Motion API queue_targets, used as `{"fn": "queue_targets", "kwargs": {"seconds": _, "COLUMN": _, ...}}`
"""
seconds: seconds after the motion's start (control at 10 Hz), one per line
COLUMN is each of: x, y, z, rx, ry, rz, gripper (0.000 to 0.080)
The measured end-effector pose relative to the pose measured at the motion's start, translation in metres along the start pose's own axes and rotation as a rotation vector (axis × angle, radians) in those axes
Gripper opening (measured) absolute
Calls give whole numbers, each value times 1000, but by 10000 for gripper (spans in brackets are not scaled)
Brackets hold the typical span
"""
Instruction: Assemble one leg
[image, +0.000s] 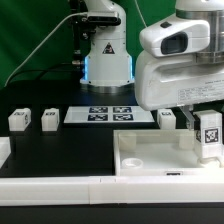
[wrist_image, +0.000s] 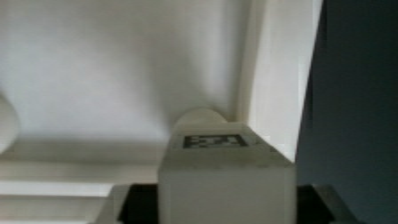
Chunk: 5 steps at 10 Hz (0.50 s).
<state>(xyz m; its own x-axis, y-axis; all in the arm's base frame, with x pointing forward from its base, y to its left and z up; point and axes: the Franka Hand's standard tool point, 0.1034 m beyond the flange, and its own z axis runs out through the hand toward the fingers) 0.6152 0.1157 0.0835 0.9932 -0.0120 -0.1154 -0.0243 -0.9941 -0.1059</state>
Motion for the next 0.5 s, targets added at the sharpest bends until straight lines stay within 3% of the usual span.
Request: {"fn": "queue_targets", "kwargs": {"seconds": 0.5, "x": 1, "y": -6, "z": 0, "rx": 7, "ry": 6, "rz": 483, "gripper": 296}}
